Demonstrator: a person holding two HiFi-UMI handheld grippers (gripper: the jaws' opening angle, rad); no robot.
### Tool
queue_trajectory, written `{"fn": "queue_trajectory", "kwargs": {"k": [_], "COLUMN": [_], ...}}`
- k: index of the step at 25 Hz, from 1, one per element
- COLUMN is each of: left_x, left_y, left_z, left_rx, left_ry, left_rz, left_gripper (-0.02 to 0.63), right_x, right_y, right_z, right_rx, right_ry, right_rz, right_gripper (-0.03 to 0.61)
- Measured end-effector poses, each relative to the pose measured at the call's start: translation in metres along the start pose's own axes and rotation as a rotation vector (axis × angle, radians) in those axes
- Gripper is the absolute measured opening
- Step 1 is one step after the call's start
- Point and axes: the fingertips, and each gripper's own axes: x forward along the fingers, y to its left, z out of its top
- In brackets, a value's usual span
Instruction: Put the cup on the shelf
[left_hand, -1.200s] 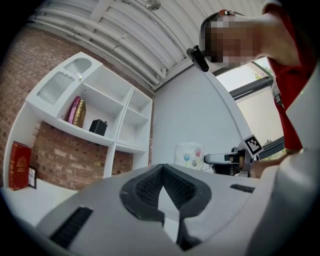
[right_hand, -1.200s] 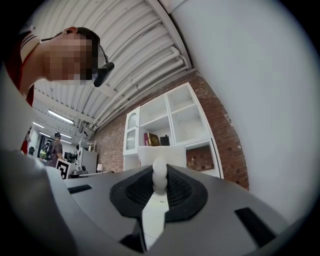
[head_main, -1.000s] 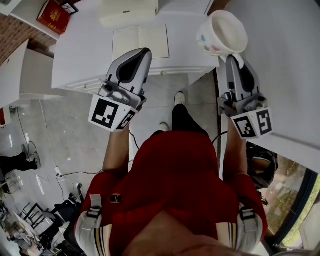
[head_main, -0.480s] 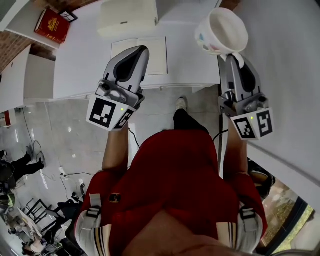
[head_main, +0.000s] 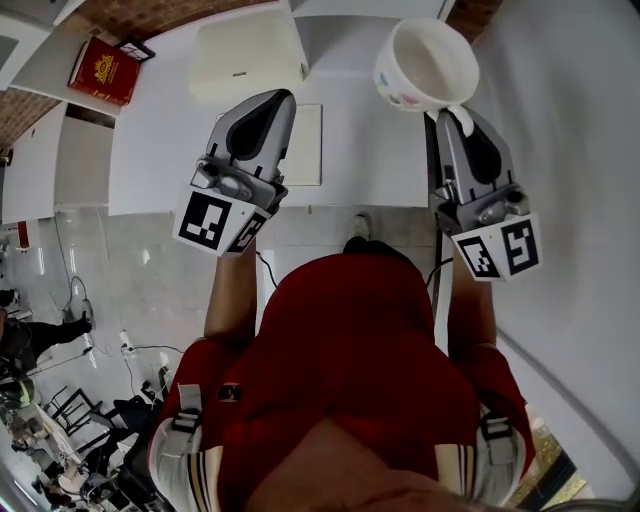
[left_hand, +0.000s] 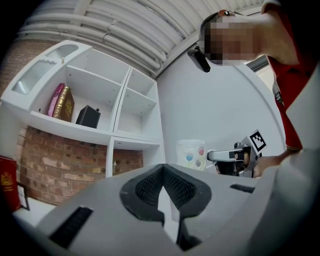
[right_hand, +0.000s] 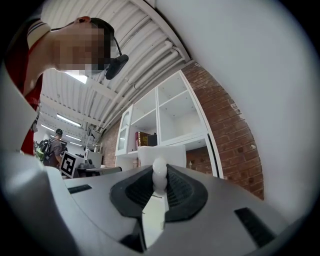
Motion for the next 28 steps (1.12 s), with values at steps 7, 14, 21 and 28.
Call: {"fn": "queue_trajectory", "kwargs": {"k": [7,14,21,28], "left_x": [0.041,0.046,0.049,0.050], "left_y": [0.024,0.040,0.054,0.052], "left_z": [-0.011,-0.019,-0.019,-0.018], "left_rx": [0.000,-0.010,-0.014,0.000], "left_ry": [0.005,0.016,0.019,0.011], "left_rz": [0.031,0.054,0.022,-0.022], "left_gripper": [0.006,0.006,0.006,0.006], "right_x": [0.042,0.064,0.080,0.081], "right_y": [-0.030,-0.037,-0.034,-0.035], "right_z": [-0.005,-0.010,-0.010,-0.010], "right_rx": [-0.014,-0.002,0.013,0.000], "right_ry": [0.012,0.026,0.025,0.014], "right_rz": [0.055,0.077,0.060,0.019], "right_gripper": [0.038,0.038,0.038,0.038]}}
